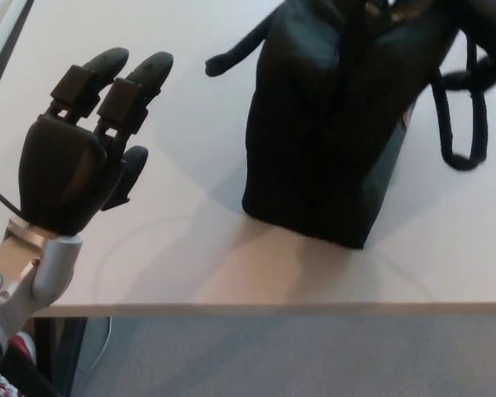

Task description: A lunch bag is kept on the middle of the desk and the robot uses both its hands to grab the opening of the bag from the left and right and moves its hands away from each other to spread the bag open

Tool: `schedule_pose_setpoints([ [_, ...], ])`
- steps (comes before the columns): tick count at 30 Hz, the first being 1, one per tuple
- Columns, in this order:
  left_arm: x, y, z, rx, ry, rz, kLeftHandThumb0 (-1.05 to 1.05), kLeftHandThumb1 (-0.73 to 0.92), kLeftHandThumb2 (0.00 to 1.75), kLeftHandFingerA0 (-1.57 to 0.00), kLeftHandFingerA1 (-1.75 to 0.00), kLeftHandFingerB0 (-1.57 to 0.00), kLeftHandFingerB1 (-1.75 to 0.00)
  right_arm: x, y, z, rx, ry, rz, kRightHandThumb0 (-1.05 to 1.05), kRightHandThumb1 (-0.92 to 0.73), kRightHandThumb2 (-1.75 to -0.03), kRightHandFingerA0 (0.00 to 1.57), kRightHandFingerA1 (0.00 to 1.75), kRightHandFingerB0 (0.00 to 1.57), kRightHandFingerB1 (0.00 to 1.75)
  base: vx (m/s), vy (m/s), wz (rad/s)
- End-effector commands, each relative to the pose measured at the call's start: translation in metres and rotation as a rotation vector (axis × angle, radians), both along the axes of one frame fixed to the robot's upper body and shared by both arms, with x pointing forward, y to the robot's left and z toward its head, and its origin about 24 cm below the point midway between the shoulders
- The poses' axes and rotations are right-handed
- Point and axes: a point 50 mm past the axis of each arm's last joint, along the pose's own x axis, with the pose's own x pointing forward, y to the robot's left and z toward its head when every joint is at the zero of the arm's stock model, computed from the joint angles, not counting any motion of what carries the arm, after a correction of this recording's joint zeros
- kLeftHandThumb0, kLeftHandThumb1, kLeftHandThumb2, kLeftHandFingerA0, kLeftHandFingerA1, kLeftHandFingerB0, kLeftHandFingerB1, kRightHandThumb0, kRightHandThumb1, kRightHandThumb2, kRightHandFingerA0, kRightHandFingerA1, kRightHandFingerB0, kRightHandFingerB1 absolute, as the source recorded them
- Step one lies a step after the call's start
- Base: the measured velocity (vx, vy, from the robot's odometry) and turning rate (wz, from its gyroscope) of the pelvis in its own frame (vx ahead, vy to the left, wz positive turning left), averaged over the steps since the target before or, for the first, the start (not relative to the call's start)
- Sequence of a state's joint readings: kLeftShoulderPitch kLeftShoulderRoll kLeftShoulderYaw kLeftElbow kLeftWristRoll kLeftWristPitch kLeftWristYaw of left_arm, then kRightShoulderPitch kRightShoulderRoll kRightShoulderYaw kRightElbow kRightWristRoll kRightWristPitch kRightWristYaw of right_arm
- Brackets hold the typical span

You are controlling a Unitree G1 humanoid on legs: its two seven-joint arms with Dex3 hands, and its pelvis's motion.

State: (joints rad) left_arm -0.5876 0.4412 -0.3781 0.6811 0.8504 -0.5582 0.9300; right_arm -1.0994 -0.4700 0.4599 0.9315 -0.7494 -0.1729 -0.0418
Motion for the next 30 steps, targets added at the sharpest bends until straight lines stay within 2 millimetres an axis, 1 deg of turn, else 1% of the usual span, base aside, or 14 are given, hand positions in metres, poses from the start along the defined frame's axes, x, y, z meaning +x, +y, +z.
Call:
schedule_pose_setpoints([
  [1, -0.003, 0.011, 0.001, 0.011, -0.002, 0.008, 0.11, 0.32, 0.95, -0.16, -0.5, 0.0, -0.46, -0.025, 0.002, -0.035, -0.36, 0.211, 0.225, -0.6, -0.46, -0.75, 0.35, 0.52, 0.0, 0.19, 0.0, 0.0, 0.0],
  [3, -0.004, 0.011, -0.001, 0.01, -0.003, 0.013, 0.1, 0.33, 0.96, -0.17, -0.5, -0.02, -0.46, -0.032, 0.003, -0.049, -0.721, 0.151, 0.377, -0.62, -0.46, -0.75, 0.44, 0.53, 0.02, 0.28, 0.0, 0.0, 0.0],
  [4, -0.004, 0.01, -0.001, 0.009, 0.0, 0.01, 0.12, 0.41, 0.85, -0.27, -0.3, -0.11, -0.33, -0.036, -0.001, -0.057, -0.938, 0.092, 0.538, -0.58, -0.56, -0.57, 0.54, 0.46, 0.0, 0.28, 0.0, 0.0, 0.0],
  [5, -0.004, 0.009, -0.001, 0.008, 0.0, 0.006, 0.12, 0.41, 0.86, -0.27, -0.3, -0.12, -0.33, -0.037, -0.008, -0.06, -1.065, 0.041, 0.63, -0.73, -0.48, -0.81, 0.48, 0.55, 0.0, 0.24, 0.0, 0.0, 0.0],
  [8, -0.003, 0.007, 0.0, 0.015, -0.014, 0.003, 0.09, 0.33, 0.97, -0.17, -0.5, -0.02, -0.46, -0.03, -0.031, -0.048, -1.331, 0.01, 0.642, -0.75, -0.48, -0.69, 0.38, 0.47, 0.0, 0.02, 0.0, 0.0, 0.0],
  [9, -0.003, 0.007, 0.001, 0.013, -0.012, 0.001, 0.1, 0.33, 0.97, -0.17, -0.5, -0.02, -0.46, -0.027, -0.035, -0.038, -1.378, 0.036, 0.613, -0.74, -0.46, -0.8, 0.35, 0.52, 0.0, 0.17, 0.0, 0.0, 0.0],
  [11, -0.002, 0.007, 0.002, 0.013, -0.01, 0.0, 0.12, 0.42, 0.85, -0.28, -0.3, -0.12, -0.32, -0.025, -0.037, -0.029, -1.366, 0.059, 0.572, -0.72, -0.46, -0.77, 0.38, 0.52, 0.0, 0.16, 0.0, 0.0, 0.0],
  [12, -0.002, 0.007, 0.001, 0.01, -0.005, -0.002, 0.1, 0.33, 0.97, -0.16, -0.5, -0.02, -0.46, -0.025, -0.038, -0.022, -1.361, 0.058, 0.564, -0.73, -0.46, -0.76, 0.39, 0.53, 0.0, 0.15, 0.0, 0.0, 0.0],
  [14, -0.003, 0.008, 0.0, 0.011, 0.0, -0.003, 0.12, 0.4, 0.86, -0.28, -0.3, -0.12, -0.32, -0.028, -0.04, -0.011, -1.364, 0.038, 0.603, -0.8, -0.49, -0.78, 0.38, 0.52, 0.0, 0.11, 0.0, 0.0, 0.0],
  [22, -0.003, 0.007, -0.001, 0.012, -0.004, -0.006, 0.11, 0.42, 0.86, -0.3, -0.3, -0.11, -0.32, -0.042, -0.06, 0.011, -1.275, 0.047, 0.649, -0.62, -0.52, -0.6, 0.53, 0.49, 0.0, 0.13, 0.0, 0.0, 0.0],
  [23, -0.003, 0.006, 0.0, 0.014, -0.006, -0.004, 0.09, 0.42, 0.86, -0.29, -0.3, -0.1, -0.33, -0.047, -0.064, 0.022, -1.217, -0.007, 0.639, -0.7, -0.44, -0.78, 0.52, 0.56, 0.0, 0.21, 0.0, 0.0, 0.0],
  [27, -0.003, 0.006, -0.001, 0.012, 0.003, -0.01, 0.09, 0.42, 0.86, -0.28, -0.3, -0.11, -0.33, -0.051, -0.066, 0.044, -1.134, -0.095, 0.596, -0.7, -0.47, -0.8, 0.48, 0.55, 0.0, 0.22, 0.0, 0.0, 0.0],
  [28, -0.004, 0.008, -0.002, 0.013, 0.012, -0.008, 0.08, 0.43, 0.86, -0.28, -0.3, -0.1, -0.33, -0.053, -0.064, 0.054, -1.101, -0.128, 0.587, -0.61, -0.55, -0.59, 0.58, 0.45, 0.0, 0.21, 0.0, 0.0, 0.0],
  [30, -0.004, 0.009, -0.003, 0.025, 0.019, -0.001, 0.07, 0.42, 0.87, -0.29, -0.3, -0.1, -0.33, -0.059, -0.06, 0.082, -1.001, -0.231, 0.568, -0.61, -0.51, -0.57, 0.61, 0.44, 0.0, 0.26, 0.0, 0.0, 0.0],
])
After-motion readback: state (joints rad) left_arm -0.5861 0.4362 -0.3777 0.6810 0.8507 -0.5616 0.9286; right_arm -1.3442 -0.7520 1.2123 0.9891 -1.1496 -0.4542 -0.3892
